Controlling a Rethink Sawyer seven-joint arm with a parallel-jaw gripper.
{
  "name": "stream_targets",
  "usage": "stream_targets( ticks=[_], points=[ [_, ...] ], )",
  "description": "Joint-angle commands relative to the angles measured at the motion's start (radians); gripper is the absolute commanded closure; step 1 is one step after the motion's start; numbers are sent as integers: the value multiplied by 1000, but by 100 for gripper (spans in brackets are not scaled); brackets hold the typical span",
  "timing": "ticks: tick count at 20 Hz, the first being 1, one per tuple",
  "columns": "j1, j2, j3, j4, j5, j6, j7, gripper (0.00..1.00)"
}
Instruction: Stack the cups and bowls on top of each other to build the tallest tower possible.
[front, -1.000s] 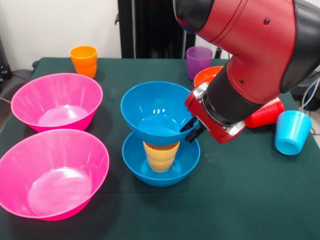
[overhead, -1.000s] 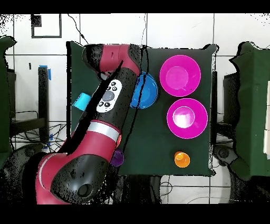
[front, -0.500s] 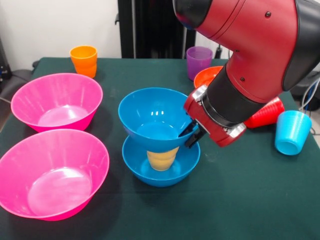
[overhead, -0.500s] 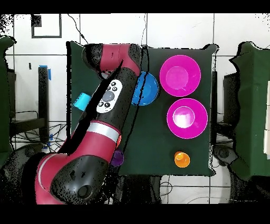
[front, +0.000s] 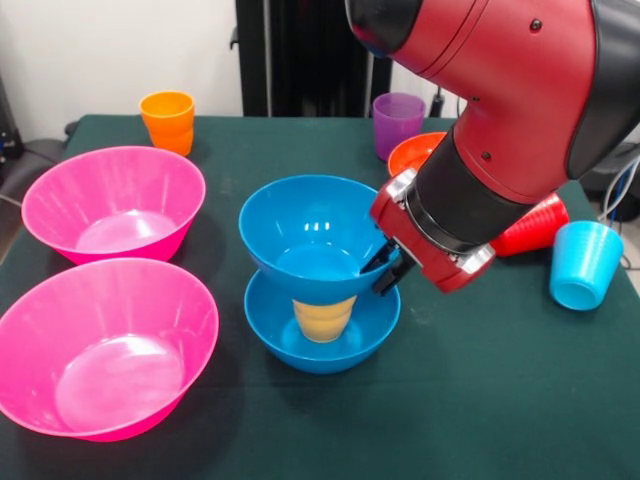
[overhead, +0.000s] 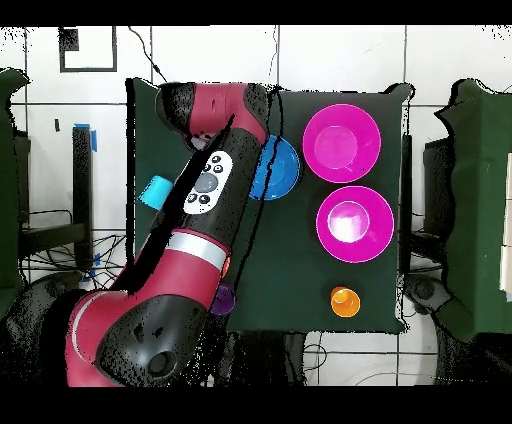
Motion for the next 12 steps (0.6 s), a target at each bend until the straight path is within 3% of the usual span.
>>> stream_targets(
  ticks=[1,12],
  points=[
    [2,-5,147,61,-65,-4,-94,100],
    [-5,-5,158,43,-62,15,-104,100]
  ],
)
